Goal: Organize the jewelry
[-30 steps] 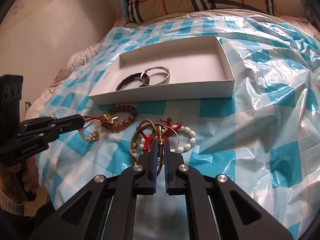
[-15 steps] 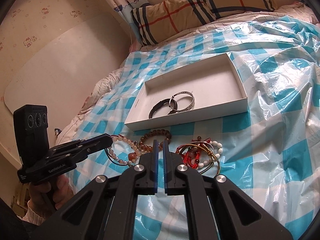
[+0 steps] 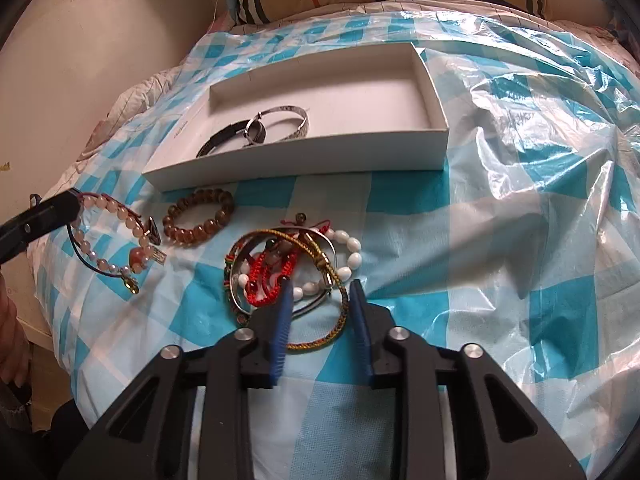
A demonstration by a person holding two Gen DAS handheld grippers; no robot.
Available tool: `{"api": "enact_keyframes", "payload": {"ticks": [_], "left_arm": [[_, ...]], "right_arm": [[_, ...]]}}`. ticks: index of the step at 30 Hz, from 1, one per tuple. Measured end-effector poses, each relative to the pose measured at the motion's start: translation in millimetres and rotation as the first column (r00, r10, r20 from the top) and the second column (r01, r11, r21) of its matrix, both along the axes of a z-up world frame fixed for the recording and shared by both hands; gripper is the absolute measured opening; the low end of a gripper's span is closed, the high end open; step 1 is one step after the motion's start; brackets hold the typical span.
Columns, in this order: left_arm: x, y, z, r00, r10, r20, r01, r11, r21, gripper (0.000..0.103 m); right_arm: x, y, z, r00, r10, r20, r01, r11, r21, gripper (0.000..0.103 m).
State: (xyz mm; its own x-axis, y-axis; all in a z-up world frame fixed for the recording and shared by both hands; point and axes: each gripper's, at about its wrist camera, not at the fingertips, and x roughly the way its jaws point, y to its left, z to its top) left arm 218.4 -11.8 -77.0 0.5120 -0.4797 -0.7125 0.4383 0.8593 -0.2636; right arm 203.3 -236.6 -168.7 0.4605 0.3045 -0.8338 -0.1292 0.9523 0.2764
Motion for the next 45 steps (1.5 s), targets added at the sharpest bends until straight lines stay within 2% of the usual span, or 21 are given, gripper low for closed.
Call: {"api": "enact_keyframes", "payload": {"ticks": [1, 2, 8, 11, 16, 24, 27, 29, 30, 31, 33, 34, 35, 36, 38, 41, 45], "left_arm": [[0, 0, 0, 1.0, 0.001, 0.0, -0.001, 1.0, -0.001, 0.007], [0, 0, 0, 1.0, 0.001, 0.0, -0.001, 1.0, -0.002, 0.007], [0, -1, 3, 1.0, 0.009, 0.01, -0.009, 1.0, -0.015, 0.007], [0, 0, 5, 1.0, 0.012, 0.017, -0.012, 1.0, -0.019, 0.007], [2, 1, 8, 0.999, 0.024, 0.02, -0.024, 0.999, -0.037, 0.007], [7, 9, 10, 1.0, 0.031, -0.002, -0.031, 0.996, -0.087, 0.007], [9, 8, 7, 0.999, 0.052, 0.017, -0.052, 0.999, -0.002, 0.007], [11, 4, 1, 0.998, 0.061, 0.035, -0.065, 0.992, 0.109, 0.007], [12, -1, -5, 0.996, 0.067, 0.051, -0.076, 0.975, 0.208, 0.007], [12, -8, -14, 0.996, 0.055, 0.064, -0.073, 0.943, 0.325, 0.007], [15, -13, -30, 0.999, 0.036, 0.037, -0.049, 0.892, 0.449, 0.007], [15, -13, -37, 0.999, 0.024, 0.021, -0.031, 0.873, 0.487, 0.007], [15, -10, -40, 1.0, 0.023, 0.011, -0.025, 0.864, 0.502, 0.007], [15, -5, -41, 1.0, 0.026, -0.003, -0.021, 0.868, 0.497, 0.007], [17, 10, -40, 0.999, 0.047, -0.027, -0.029, 0.887, 0.461, 0.007], [22, 33, -33, 0.996, 0.066, -0.058, -0.041, 0.932, 0.361, 0.007], [26, 41, -25, 0.998, 0.055, -0.035, -0.039, 0.933, 0.358, 0.008]], "right_arm": [[-2, -1, 1, 1.0, 0.0, -0.001, 0.0, 1.0, 0.013, 0.005], [-4, -2, 4, 1.0, -0.003, 0.011, 0.003, 1.0, 0.025, 0.005], [-18, -10, 37, 0.995, -0.037, 0.092, 0.018, 0.979, 0.203, 0.004], [-22, -9, 52, 0.989, -0.05, 0.14, 0.012, 0.965, 0.262, 0.004], [-23, -7, 70, 0.977, -0.075, 0.199, 0.01, 0.952, 0.307, 0.004], [-18, -9, 78, 0.971, -0.096, 0.218, 0.015, 0.938, 0.346, 0.004], [-17, -9, 79, 0.971, -0.094, 0.22, 0.011, 0.936, 0.351, 0.004], [-17, -8, 79, 0.971, -0.093, 0.221, 0.009, 0.936, 0.353, 0.004], [-17, -9, 79, 0.971, -0.093, 0.221, 0.009, 0.935, 0.353, 0.004], [-17, -9, 79, 0.971, -0.093, 0.221, 0.009, 0.935, 0.355, 0.004], [-17, -9, 80, 0.971, -0.093, 0.221, 0.009, 0.935, 0.354, 0.004], [-17, -8, 80, 0.971, -0.093, 0.221, 0.009, 0.935, 0.354, 0.004], [-17, -9, 80, 0.971, -0.094, 0.221, 0.01, 0.935, 0.354, 0.004], [-17, -9, 80, 0.971, -0.093, 0.221, 0.009, 0.935, 0.354, 0.004], [-17, -8, 80, 0.971, -0.092, 0.221, 0.008, 0.935, 0.354, 0.004], [-17, -8, 80, 0.971, -0.089, 0.221, 0.005, 0.935, 0.356, 0.004], [-18, -5, 80, 0.972, -0.087, 0.22, 0.002, 0.934, 0.358, 0.004]]}}
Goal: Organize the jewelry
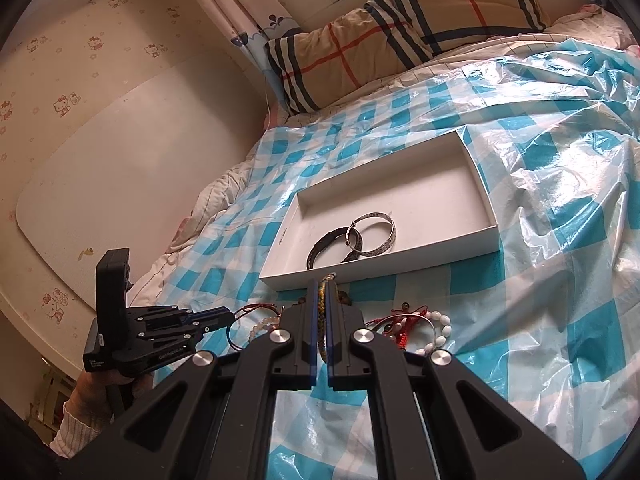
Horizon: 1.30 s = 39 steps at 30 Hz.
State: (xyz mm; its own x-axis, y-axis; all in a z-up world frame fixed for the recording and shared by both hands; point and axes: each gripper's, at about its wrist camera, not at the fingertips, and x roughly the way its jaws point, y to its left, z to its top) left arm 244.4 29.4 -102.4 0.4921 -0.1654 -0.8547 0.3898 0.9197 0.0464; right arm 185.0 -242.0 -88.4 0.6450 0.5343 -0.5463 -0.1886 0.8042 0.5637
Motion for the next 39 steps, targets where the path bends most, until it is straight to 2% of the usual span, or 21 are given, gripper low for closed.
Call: {"api": "enact_keyframes", "payload": {"ticks": [2, 6, 9, 10, 11, 13, 16, 17, 18, 19, 20, 25, 28, 29, 30, 31, 32, 33, 34, 36, 39], "left_arm": [[2, -1, 3, 1.0, 0.0, 0.02, 0.0, 1.0, 0.031, 0.011], [7, -1, 1, 1.0, -0.017, -0.009, 0.016, 1.0, -0.007, 0.015], [5, -3, 0, 0.997, -0.048, -0.052, 0.043, 0.994, -0.104, 0.031], [4, -3, -1, 0.997, -0.047, -0.056, 0.04, 0.992, -0.121, 0.042], [3, -6, -3, 0.998, -0.037, -0.053, 0.031, 0.994, -0.101, 0.054], [2, -12, -10, 0.997, -0.038, -0.063, 0.034, 0.997, -0.063, 0.058], [-1, -17, -17, 0.995, -0.055, -0.088, 0.047, 0.995, -0.092, 0.058], [-3, -18, -18, 0.996, -0.048, -0.08, 0.04, 0.995, -0.092, 0.055], [-4, -18, -19, 0.996, -0.035, -0.079, 0.027, 0.994, -0.102, 0.044], [-2, -16, -21, 0.995, -0.024, -0.094, 0.013, 0.993, -0.118, 0.011], [-2, -14, -19, 0.996, -0.012, -0.084, 0.002, 0.992, -0.128, 0.003], [-8, -9, 17, 1.0, -0.02, 0.004, 0.021, 0.97, -0.243, 0.002], [-10, -5, 42, 0.999, -0.025, 0.046, 0.038, 0.946, -0.323, 0.002], [-12, -2, 49, 0.997, -0.043, 0.057, 0.061, 0.921, -0.384, 0.002], [-14, 2, 57, 0.996, -0.069, 0.063, 0.091, 0.876, -0.474, 0.002], [-14, 2, 62, 0.996, -0.063, 0.068, 0.088, 0.868, -0.489, 0.002], [-13, -6, 61, 0.995, -0.048, 0.086, 0.077, 0.92, -0.385, 0.002], [-9, -19, 49, 0.995, -0.055, 0.08, 0.072, 0.967, -0.244, 0.002], [-4, -27, 35, 0.997, -0.054, 0.047, 0.061, 0.984, -0.169, 0.002], [2, -31, 15, 0.997, -0.071, -0.022, 0.066, 0.983, -0.17, 0.002], [0, -25, 11, 0.998, -0.056, -0.04, 0.045, 0.971, -0.233, 0.002]], "right_arm": [[0, 1, 0, 1.0, 0.002, -0.002, -0.002, 1.0, -0.001, 0.004], [-1, 2, -1, 1.0, 0.004, -0.005, -0.004, 1.0, 0.001, 0.004], [-2, 5, -2, 1.0, 0.008, -0.005, -0.008, 1.0, 0.0, 0.004], [-2, 6, -2, 1.0, 0.008, -0.006, -0.008, 1.0, 0.001, 0.004], [-2, 6, -2, 1.0, 0.008, -0.006, -0.008, 1.0, 0.001, 0.004], [-2, 5, -2, 1.0, 0.008, -0.006, -0.008, 1.0, 0.001, 0.004], [-3, 7, -2, 1.0, 0.01, -0.005, -0.01, 1.0, -0.002, 0.004], [-4, 7, -2, 1.0, 0.009, -0.005, -0.009, 1.0, -0.001, 0.004], [-3, 7, -2, 1.0, 0.01, -0.006, -0.01, 1.0, -0.001, 0.004], [-3, 6, -2, 1.0, 0.011, -0.006, -0.011, 1.0, -0.001, 0.004], [-4, 7, -1, 1.0, 0.011, -0.005, -0.011, 1.0, -0.001, 0.004], [-5, 5, 5, 1.0, 0.008, 0.007, -0.008, 1.0, 0.006, 0.004], [-6, 5, 8, 1.0, 0.008, 0.013, -0.008, 1.0, 0.011, 0.004], [-7, 5, 9, 1.0, 0.009, 0.016, -0.009, 1.0, 0.013, 0.004], [-7, 6, 10, 1.0, 0.01, 0.018, -0.01, 1.0, 0.014, 0.004], [-7, 6, 10, 1.0, 0.011, 0.018, -0.012, 1.0, 0.012, 0.004], [-6, 6, 11, 1.0, 0.012, 0.018, -0.012, 1.0, 0.012, 0.004], [-7, 6, 11, 1.0, 0.012, 0.016, -0.012, 1.0, 0.015, 0.004], [-7, 6, 11, 1.0, 0.013, 0.015, -0.013, 1.0, 0.017, 0.004], [-9, 6, 13, 1.0, 0.012, 0.02, -0.013, 1.0, 0.016, 0.004], [-9, 3, 14, 1.0, 0.003, 0.022, -0.003, 1.0, 0.014, 0.004]]}}
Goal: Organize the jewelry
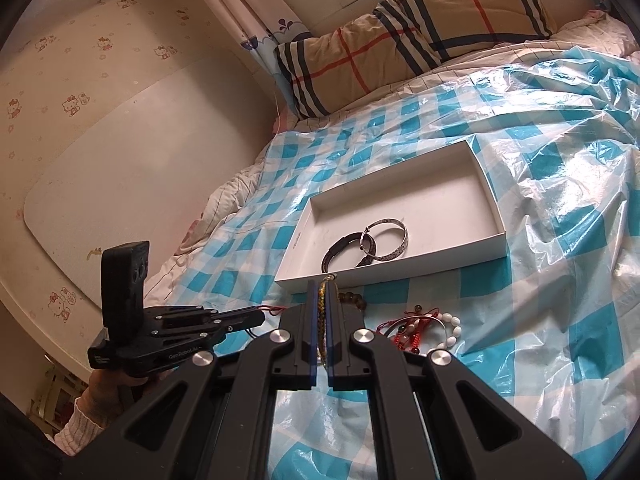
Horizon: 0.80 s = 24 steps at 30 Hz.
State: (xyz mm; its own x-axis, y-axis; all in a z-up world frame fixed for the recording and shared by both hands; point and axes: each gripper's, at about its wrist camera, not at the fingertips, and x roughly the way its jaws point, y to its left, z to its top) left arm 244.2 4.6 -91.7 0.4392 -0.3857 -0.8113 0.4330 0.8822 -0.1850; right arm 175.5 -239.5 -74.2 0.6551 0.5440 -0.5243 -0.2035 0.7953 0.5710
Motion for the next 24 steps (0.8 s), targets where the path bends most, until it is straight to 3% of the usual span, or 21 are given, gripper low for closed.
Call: {"api": "enact_keyframes", "payload": {"ticks": [4, 12, 24], "left_arm": [[-2, 8, 6, 1.0, 0.012, -0.001, -0.012, 0.997, -0.072, 0.002], [-11, -1, 26, 0.999, 0.011, 0.048, -0.005, 0.992, -0.127, 0.002], [-3, -18, 38, 0.986, 0.096, 0.139, -0.076, 0.986, -0.145, 0.002]], "right_arm": [[2, -1, -3, 1.0, 0.0, -0.011, 0.0, 1.0, 0.004, 0.004], [2, 0, 1, 1.0, -0.002, 0.006, 0.002, 1.0, 0.008, 0.004], [18, 0, 3, 0.999, -0.011, 0.034, 0.011, 1.0, 0.007, 0.004]]}}
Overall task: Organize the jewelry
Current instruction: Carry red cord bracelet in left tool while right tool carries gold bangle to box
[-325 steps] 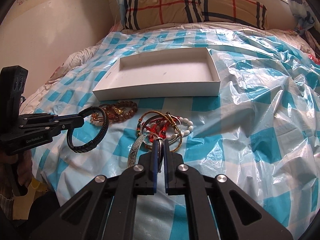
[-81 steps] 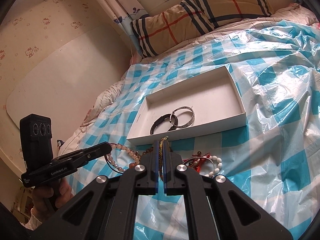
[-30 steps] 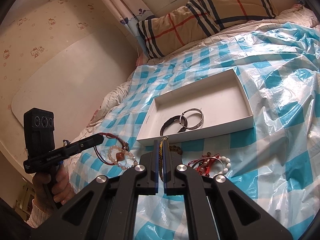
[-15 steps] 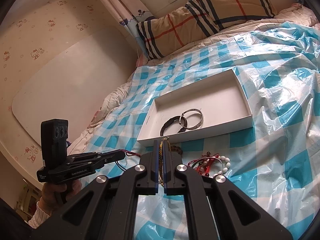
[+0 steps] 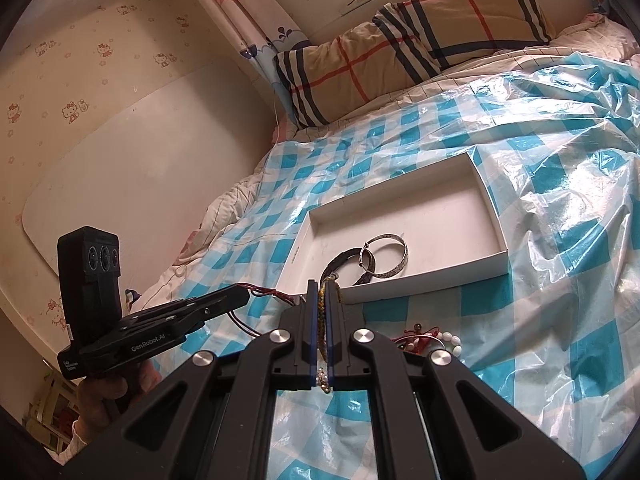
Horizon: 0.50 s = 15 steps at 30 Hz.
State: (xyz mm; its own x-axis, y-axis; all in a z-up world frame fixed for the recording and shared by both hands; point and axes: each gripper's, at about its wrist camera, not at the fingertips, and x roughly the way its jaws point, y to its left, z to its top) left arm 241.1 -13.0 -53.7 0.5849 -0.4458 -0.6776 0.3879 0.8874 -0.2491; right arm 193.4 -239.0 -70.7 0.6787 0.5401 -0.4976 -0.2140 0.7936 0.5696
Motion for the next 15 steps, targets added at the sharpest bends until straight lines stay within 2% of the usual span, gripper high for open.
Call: {"api": "enact_keyframes", "payload": {"ticks": [6, 15], "left_arm": [[16, -3, 1, 1.0, 0.023, 0.009, -0.022, 0.999, -0.049, 0.002], [48, -12, -2, 0.999, 0.029, 0.014, -0.028, 0.996, -0.079, 0.002]], "right_arm": [[18, 2, 2, 1.0, 0.001, 0.023, -0.001, 1.0, -0.004, 0.004], [55, 4, -7, 1.0, 0.0, 0.027, 0.0, 1.0, 0.017, 0.004]]}}
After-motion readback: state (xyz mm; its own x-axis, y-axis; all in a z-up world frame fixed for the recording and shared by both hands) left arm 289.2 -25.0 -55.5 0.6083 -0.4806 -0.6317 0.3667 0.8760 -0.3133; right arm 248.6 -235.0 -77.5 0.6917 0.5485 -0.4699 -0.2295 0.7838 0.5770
